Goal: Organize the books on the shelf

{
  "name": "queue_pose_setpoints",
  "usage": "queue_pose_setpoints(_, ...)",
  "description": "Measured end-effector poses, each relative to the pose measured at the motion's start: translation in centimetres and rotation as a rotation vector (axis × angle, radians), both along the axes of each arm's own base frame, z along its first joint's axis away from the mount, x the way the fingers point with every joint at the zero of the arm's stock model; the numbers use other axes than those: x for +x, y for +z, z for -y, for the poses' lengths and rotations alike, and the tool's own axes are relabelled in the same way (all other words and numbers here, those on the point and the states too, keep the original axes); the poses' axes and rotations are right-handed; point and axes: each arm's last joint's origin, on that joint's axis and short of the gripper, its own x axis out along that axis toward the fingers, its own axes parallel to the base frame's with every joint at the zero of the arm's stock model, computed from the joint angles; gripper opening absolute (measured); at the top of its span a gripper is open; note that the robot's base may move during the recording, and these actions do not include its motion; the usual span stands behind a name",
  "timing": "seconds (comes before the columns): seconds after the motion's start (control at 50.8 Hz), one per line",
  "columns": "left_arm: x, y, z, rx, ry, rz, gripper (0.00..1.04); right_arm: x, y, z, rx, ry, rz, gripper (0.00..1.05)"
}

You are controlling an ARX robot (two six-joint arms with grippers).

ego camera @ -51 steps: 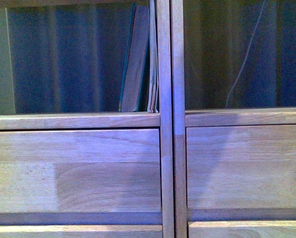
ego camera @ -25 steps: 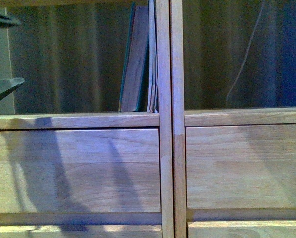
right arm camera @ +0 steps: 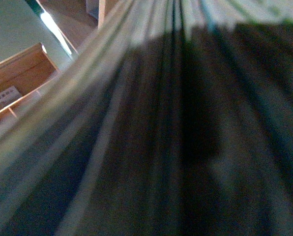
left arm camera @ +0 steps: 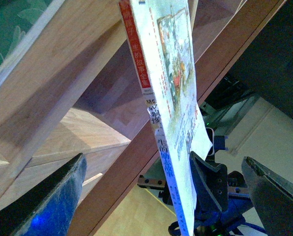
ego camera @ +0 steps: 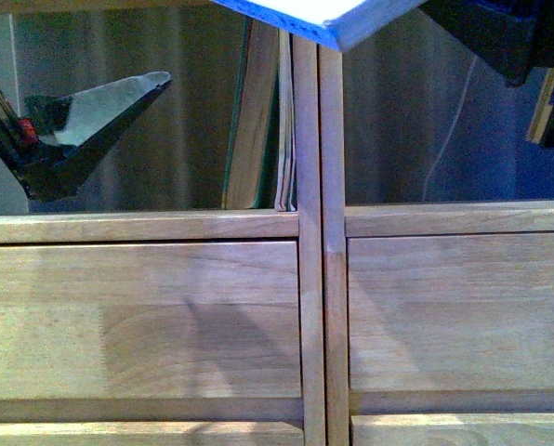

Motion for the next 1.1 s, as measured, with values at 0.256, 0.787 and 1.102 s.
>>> queue_pose_setpoints(0.256, -0.2, 0.1, 1.0, -0.017, -0.012, 0.009, 0.97, -1.2, -0.1, -2.6, -0.003, 0.121, -0.008, 0.07)
queue_pose_setpoints(0.787, -0.7, 0.6, 1.3, -0.055, -0.015, 0.064, 0.95, -1.3, -0.9, -5.4, 0.032, 0.183, -0.063, 0.07)
queue_pose_setpoints(1.102, -0.6, 0.7, 1.2, -0.085, 0.014, 0.058, 0.55, -1.0, -0.9, -6.1, 0.056, 0.203, -0.078, 0.07)
